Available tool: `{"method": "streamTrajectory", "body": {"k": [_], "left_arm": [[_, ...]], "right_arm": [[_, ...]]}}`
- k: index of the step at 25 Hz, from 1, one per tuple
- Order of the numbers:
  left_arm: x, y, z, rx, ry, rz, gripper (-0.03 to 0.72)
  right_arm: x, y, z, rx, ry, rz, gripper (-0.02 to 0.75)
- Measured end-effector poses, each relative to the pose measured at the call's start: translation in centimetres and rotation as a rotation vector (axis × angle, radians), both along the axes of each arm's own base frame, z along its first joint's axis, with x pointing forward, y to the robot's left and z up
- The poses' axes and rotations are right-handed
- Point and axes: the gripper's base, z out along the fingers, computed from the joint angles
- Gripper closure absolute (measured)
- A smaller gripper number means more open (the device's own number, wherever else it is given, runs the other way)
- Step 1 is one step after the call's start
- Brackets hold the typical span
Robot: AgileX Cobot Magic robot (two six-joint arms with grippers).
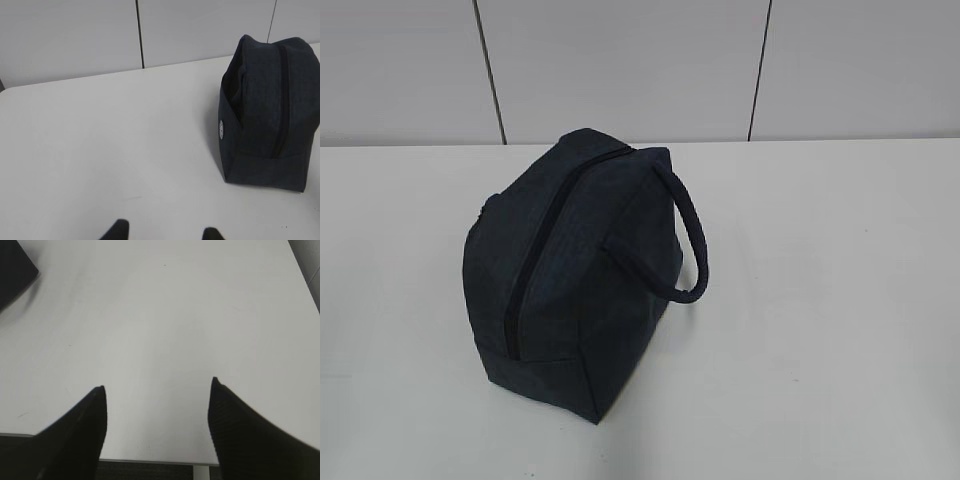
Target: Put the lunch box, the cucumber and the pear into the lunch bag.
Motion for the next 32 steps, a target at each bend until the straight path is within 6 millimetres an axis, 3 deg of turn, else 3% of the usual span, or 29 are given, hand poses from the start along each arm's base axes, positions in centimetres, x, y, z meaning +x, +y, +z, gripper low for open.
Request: {"method": "streamTrajectory", "body": {"k": [32], "left_arm": [[0.0,0.0,0.0,0.0,0.0,0.0,0.412]], "right_arm": [[0.0,0.0,0.0,0.0,0.0,0.0,0.241]]}}
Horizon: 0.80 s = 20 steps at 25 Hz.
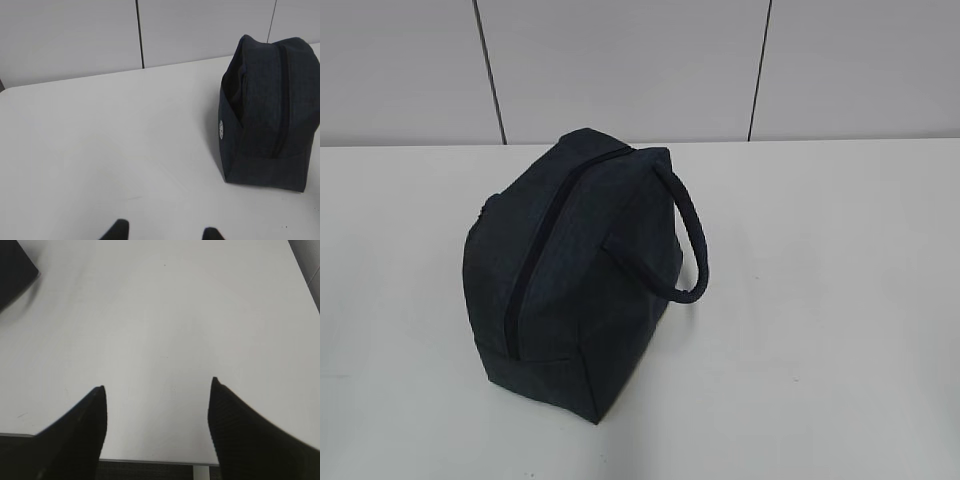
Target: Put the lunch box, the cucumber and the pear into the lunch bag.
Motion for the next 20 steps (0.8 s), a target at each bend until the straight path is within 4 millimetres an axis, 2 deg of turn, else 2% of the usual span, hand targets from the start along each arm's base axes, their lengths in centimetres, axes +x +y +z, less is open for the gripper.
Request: {"method": "streamTrajectory", "body": {"k": [20], "left_arm": [[0.0,0.0,0.0,0.0,0.0,0.0,0.412]], "right_arm": [[0.0,0.0,0.0,0.0,0.0,0.0,0.24]]}}
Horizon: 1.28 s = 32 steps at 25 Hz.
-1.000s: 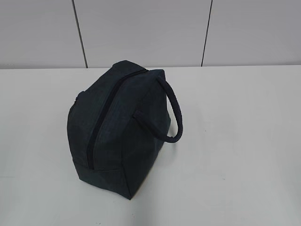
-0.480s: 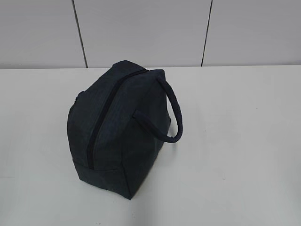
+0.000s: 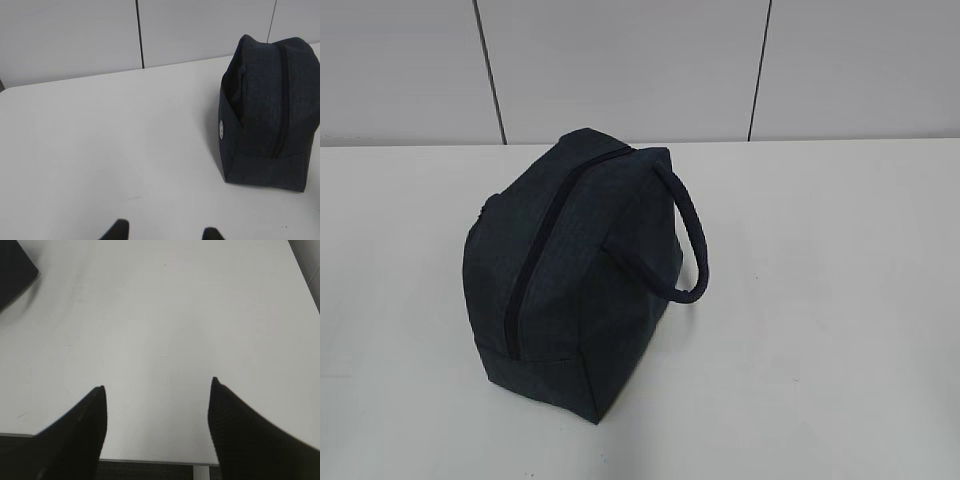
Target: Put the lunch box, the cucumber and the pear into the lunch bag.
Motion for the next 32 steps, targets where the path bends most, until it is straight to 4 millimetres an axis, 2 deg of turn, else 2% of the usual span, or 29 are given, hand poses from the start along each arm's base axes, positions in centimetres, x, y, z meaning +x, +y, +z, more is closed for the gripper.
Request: {"method": "streamTrajectory", "body": {"k": [32], "left_arm": [[0.0,0.0,0.0,0.0,0.0,0.0,0.412]], "right_arm": [[0.0,0.0,0.0,0.0,0.0,0.0,0.241]]}}
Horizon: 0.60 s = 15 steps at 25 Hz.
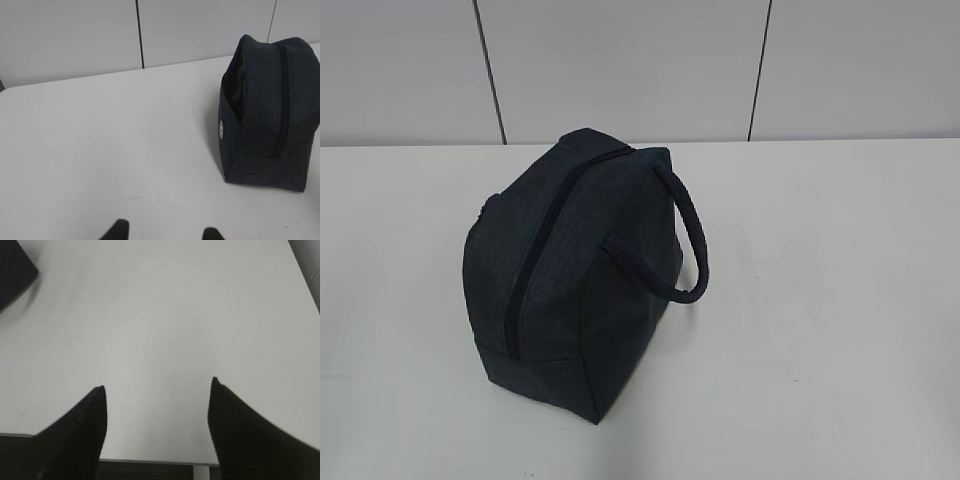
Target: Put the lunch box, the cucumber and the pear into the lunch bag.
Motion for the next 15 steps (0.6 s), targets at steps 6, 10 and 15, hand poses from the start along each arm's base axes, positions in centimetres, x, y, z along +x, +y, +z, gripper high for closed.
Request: {"method": "streamTrajectory", "body": {"k": [6,10,15], "left_arm": [[0.0,0.0,0.0,0.0,0.0,0.0,0.412],[0.0,0.0,0.0,0.0,0.0,0.0,0.412],[0.0,0.0,0.0,0.0,0.0,0.0,0.412]], "right_arm": [[0.0,0.0,0.0,0.0,0.0,0.0,0.241],[0.0,0.0,0.0,0.0,0.0,0.0,0.241],[0.0,0.0,0.0,0.0,0.0,0.0,0.241]]}}
